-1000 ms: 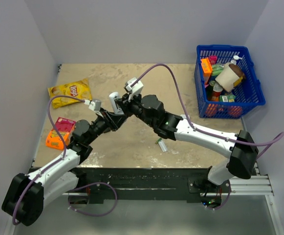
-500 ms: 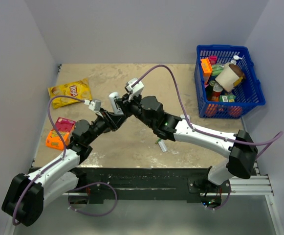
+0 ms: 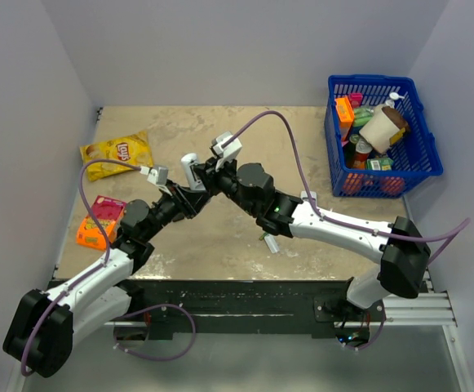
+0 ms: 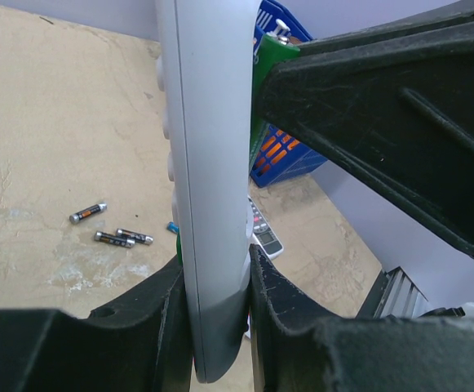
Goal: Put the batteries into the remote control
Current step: Load the battery into the remote control.
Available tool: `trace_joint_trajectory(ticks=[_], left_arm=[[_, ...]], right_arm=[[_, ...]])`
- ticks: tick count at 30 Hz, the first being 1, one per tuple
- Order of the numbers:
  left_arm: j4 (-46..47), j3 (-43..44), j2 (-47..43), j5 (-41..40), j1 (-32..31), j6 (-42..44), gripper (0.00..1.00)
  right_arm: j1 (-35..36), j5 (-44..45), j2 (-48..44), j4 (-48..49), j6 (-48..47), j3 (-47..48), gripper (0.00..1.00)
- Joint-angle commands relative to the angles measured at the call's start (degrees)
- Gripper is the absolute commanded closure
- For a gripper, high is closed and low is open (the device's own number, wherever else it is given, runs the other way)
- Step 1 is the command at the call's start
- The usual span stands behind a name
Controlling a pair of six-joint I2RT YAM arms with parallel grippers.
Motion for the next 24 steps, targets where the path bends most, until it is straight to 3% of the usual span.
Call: trace_joint_trajectory(ticks=[1, 9, 24], left_arm=[[6.02, 3.16, -1.49, 1.73, 0.07, 0.33, 1.0], [5.84, 2.99, -1.14, 1.73, 0.07, -0.29, 1.0], [5.58, 2.9, -0.87, 1.82, 0.07, -0.73, 1.0]], right_arm=[[0.17, 0.09, 0.82, 0.34, -2.14, -0.67, 0.9], [0.17, 0.53, 1.26, -1.07, -1.26, 0.65, 0.76], [0.17, 0.97, 1.44, -2.65, -0.03, 2.76, 0.71]])
